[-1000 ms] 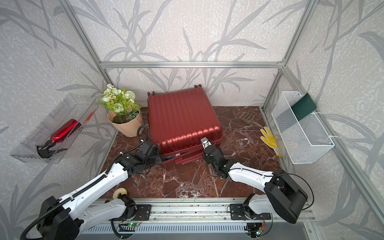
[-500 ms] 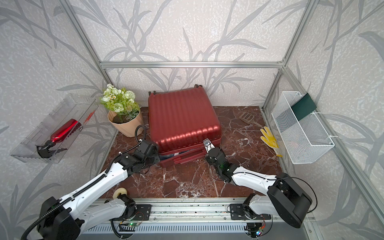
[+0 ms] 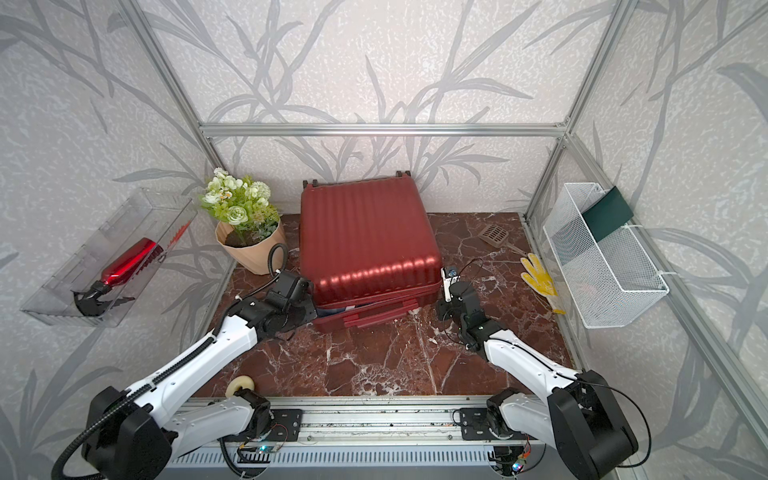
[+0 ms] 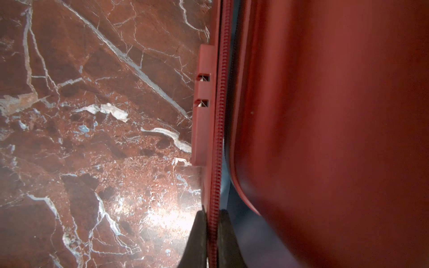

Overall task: Open the suitcase zippers
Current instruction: Adjust the suitcase at the center of the board.

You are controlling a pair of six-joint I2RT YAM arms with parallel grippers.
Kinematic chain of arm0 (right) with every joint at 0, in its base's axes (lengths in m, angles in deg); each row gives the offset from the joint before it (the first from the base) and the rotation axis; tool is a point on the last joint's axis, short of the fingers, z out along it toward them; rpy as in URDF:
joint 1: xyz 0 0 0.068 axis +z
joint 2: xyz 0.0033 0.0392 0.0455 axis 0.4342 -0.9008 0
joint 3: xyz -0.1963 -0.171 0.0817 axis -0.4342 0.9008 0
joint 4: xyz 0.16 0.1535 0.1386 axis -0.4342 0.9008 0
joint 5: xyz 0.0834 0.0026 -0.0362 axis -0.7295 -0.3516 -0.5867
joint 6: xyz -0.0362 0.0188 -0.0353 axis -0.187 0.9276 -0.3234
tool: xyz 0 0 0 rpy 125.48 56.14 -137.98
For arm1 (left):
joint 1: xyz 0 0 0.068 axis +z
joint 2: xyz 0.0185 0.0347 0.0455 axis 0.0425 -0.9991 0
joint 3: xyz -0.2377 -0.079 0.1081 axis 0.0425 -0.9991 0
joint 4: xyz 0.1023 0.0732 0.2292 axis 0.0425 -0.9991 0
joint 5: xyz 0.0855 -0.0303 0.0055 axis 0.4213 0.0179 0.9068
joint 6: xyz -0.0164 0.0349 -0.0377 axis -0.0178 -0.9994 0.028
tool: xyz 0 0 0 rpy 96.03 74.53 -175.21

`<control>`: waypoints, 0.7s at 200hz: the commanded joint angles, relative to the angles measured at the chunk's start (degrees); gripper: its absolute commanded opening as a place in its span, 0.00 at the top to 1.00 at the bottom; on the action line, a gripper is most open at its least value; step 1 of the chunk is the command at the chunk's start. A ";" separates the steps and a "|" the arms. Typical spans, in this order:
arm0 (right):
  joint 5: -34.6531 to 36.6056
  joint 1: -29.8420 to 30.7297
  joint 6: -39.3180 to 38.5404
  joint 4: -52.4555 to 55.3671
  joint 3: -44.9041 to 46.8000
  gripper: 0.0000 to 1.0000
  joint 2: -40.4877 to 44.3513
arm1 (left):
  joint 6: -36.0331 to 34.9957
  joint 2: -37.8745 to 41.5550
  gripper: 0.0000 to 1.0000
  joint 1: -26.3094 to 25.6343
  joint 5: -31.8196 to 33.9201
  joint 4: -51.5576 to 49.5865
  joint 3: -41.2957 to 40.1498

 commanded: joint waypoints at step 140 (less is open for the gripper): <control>10.05 12.43 13.40 6.45 4.94 1.00 15.11 | 7.72 -0.33 0.32 -0.05 -1.34 -5.61 8.75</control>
